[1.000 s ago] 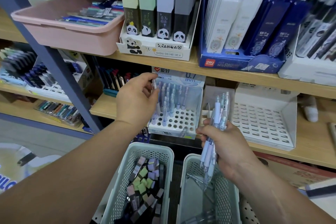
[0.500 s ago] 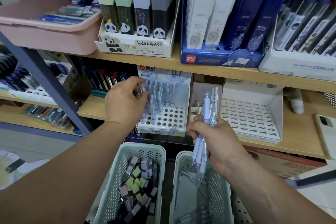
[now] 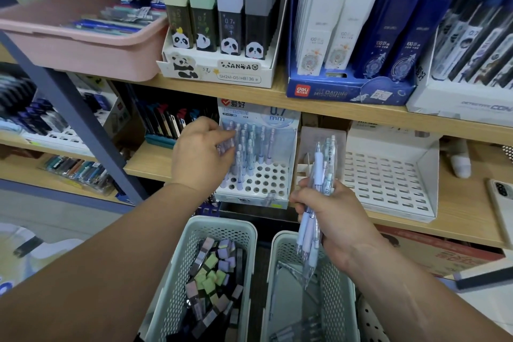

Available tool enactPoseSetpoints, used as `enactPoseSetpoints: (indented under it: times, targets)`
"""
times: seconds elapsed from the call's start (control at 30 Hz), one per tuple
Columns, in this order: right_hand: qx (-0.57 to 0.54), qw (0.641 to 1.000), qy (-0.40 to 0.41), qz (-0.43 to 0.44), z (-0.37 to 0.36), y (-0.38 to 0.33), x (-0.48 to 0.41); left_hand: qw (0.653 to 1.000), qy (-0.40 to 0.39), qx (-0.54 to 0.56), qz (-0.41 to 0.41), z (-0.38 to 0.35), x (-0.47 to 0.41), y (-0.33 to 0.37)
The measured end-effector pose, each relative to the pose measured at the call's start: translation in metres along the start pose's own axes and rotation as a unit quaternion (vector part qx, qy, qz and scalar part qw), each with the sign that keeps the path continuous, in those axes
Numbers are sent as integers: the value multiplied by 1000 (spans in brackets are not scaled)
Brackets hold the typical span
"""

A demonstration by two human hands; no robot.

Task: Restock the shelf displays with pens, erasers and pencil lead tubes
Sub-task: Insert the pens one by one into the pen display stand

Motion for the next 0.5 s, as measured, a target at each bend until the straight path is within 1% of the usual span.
enactPoseSetpoints:
  times: [0.1, 0.17, 0.27, 0.33, 0.4, 0.43, 0.47, 0.5]
  targets:
    - [-12, 1000, -10, -11, -1, 0, 0, 999, -33, -2, -7, -3, 2, 1]
    - [-42, 998, -28, -22, -3, 0, 1, 999, -43, -8, -6, -3, 2, 2]
    - [-99, 992, -59, -42, -7, -1, 3, 999, -35, -3, -2, 5, 1, 7]
    - [-114, 989, -84, -53, -11, -3, 6, 1000, -11, 17, -9, 17, -1, 19]
    - [-113, 985, -114, -61, -15, -5, 10, 998, 5, 56, -35, 28, 1, 41]
    - [-112, 983, -128, -64, -19, -5, 11, 995, -2, 87, -44, 31, 4, 55]
    - [-108, 982, -143, -65, -22, -6, 13, 990, -30, 129, -38, 32, 9, 67]
    - [-103, 980, -155, -65, -26, -6, 14, 980, -78, 183, -12, 29, 14, 78]
Point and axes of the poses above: each hand's wrist, its own x-axis away from the middle knuckle, its own z-axis out of the back of the hand, y = z × x, the point moved 4 cm from there along -x, towards the middle knuckle, and after that the axes turned 12 degrees about -y, right-handed, at the moved point
